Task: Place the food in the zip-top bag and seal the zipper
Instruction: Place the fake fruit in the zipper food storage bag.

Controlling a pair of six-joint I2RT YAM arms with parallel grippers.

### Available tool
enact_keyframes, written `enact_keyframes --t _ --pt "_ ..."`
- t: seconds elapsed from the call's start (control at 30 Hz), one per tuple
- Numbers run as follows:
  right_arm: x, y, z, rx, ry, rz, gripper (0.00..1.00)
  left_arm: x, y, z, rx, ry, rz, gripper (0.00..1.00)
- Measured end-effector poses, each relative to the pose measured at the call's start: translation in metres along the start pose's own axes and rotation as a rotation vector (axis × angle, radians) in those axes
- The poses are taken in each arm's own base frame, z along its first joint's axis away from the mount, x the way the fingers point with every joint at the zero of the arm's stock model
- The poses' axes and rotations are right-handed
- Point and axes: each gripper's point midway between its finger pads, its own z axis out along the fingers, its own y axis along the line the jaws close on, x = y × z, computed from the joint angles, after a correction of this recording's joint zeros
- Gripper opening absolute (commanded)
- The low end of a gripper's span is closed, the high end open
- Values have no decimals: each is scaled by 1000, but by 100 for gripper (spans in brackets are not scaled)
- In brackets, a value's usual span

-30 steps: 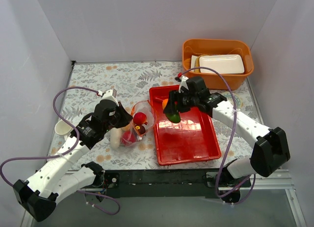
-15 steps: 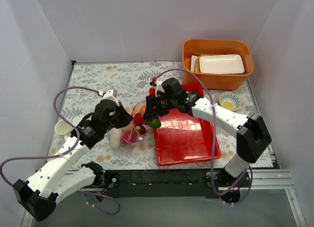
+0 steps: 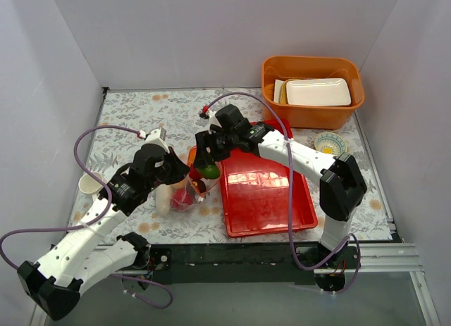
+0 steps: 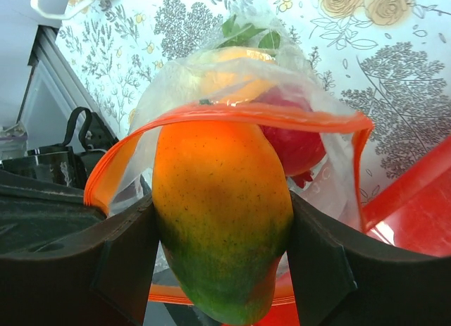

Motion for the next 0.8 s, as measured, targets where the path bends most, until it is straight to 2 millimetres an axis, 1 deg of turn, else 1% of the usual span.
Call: enact_keyframes --t 0.03,0.07,0.17,0.27,0.37,0.43,0.6,0.7,0.73,0.8 --pt "1 1 2 -2 7 -4 69 0 0 0 1 -1 -1 0" --pt "1 3 4 -4 13 -9 76 0 0 -1 1 -2 -2 0" --pt "8 5 6 -4 36 -22 82 -2 0 -1 -1 -9 -4 0" --pt "9 8 6 -8 35 -34 85 -3 1 -4 -3 -20 -9 0" --pt "11 7 0 4 26 -48 85 -6 2 -8 -3 -35 -13 0" --pt "10 6 -8 28 8 -55 85 -7 2 -9 -4 -41 -14 0" --pt "-1 -2 -41 145 -99 -49 86 -7 3 -10 -8 -42 -17 0" --pt "-5 -12 -59 217 -162 -26 82 -7 3 -10 -8 -41 -17 0" --pt "-3 -16 -63 236 -170 -15 77 -7 3 -10 -9 -42 -17 0" --pt "3 -28 -63 275 -165 10 74 -7 3 -10 -9 -41 -17 0"
